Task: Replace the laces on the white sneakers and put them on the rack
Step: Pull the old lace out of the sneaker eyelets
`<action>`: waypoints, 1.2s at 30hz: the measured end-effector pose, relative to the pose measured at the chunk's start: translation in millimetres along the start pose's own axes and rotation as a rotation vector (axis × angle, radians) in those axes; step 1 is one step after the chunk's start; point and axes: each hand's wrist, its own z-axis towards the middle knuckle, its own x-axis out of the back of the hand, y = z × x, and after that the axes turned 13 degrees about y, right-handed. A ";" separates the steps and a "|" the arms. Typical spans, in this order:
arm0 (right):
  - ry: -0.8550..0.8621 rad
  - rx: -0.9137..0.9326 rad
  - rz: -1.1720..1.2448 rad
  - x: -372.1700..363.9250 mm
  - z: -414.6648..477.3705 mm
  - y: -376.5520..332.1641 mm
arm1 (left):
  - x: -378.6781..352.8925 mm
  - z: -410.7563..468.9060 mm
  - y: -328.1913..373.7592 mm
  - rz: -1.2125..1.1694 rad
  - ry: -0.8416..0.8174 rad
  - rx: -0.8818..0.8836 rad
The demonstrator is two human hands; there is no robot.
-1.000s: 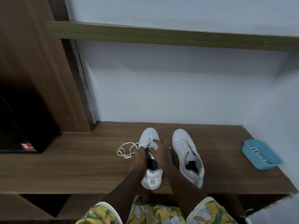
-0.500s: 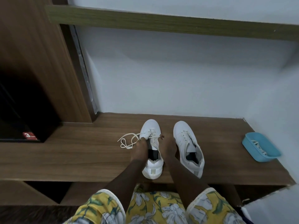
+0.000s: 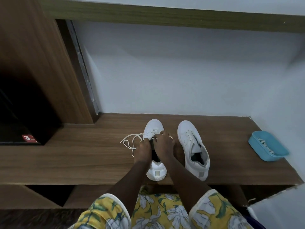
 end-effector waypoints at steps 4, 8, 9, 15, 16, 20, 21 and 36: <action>-0.003 -0.092 0.009 -0.5 3.3 -8.7 | -1.6 0.8 -1.3 -0.027 -0.003 0.010; 0.037 -0.074 -0.029 1.1 4.0 -4.3 | -1.9 -0.2 -1.9 -0.028 0.012 0.006; 0.050 -0.099 -0.027 1.7 3.2 -1.1 | -1.6 -1.3 -1.9 -0.015 0.015 0.001; 0.115 -0.308 -0.083 8.6 -0.2 31.5 | -0.8 -3.3 -1.5 0.036 0.015 -0.030; 0.110 -0.337 -0.099 8.7 -1.0 35.4 | -2.1 -2.9 -2.1 0.022 0.014 -0.028; 0.072 -0.404 -0.125 6.0 -2.5 36.6 | -4.3 -3.0 -3.5 -0.003 0.015 -0.017; 0.069 -0.419 -0.106 5.8 -1.7 34.1 | -4.4 -2.9 -4.0 -0.017 0.019 -0.013; -0.054 -0.045 0.067 -3.3 4.9 1.2 | -5.7 -2.5 -6.4 -0.038 0.030 0.001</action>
